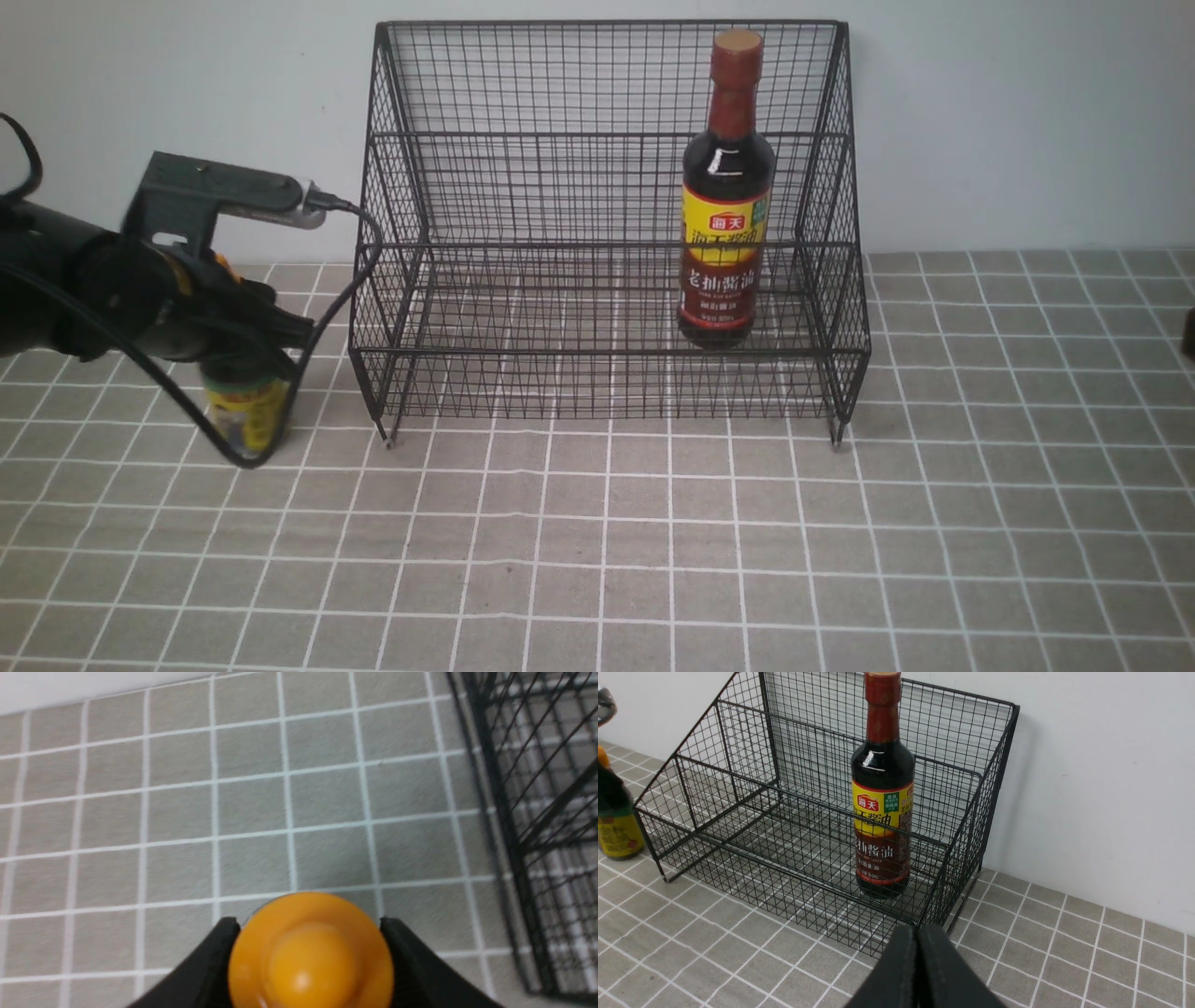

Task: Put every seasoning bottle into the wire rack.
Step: Use the left arm to put the condiment bottle back on the shelf

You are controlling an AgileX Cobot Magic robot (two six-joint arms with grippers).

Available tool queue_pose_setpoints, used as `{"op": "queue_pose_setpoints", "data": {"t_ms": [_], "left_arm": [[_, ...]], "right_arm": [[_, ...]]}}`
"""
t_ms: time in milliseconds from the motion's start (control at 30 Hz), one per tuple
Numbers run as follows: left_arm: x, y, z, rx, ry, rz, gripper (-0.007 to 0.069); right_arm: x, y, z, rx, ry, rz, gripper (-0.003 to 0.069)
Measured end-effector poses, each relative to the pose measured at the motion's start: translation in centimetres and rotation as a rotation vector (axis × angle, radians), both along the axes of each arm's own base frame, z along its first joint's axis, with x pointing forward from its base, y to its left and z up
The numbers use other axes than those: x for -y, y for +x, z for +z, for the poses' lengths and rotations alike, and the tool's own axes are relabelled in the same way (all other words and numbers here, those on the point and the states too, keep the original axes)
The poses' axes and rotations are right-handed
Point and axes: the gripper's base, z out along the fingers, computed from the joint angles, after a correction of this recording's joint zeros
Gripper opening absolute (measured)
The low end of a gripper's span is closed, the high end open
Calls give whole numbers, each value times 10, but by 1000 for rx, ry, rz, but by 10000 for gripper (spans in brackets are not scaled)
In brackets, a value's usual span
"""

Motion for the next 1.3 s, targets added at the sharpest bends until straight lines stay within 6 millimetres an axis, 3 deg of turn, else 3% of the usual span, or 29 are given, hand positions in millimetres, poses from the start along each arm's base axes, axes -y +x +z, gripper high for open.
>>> {"op": "queue_pose_setpoints", "data": {"t_ms": [167,200,333,533,767,1300], "left_arm": [[-3,-16,51,108,9,18,322],[-3,-16,51,108,7,17,322],[4,-36,103,262,-75,23,322],[33,-52,135,353,-162,-56,322],[85,-47,123,349,-211,-217,322],[108,-3,47,177,-175,-239,322]], "right_arm": [[0,0,0,-1,0,2,-11],[0,0,0,-1,0,2,-11],[0,0,0,-1,2,1,-12],[-1,0,1,2,24,2,-12],[-1,0,2,3,34,3,-12],[-1,0,1,8,15,14,-12]]}}
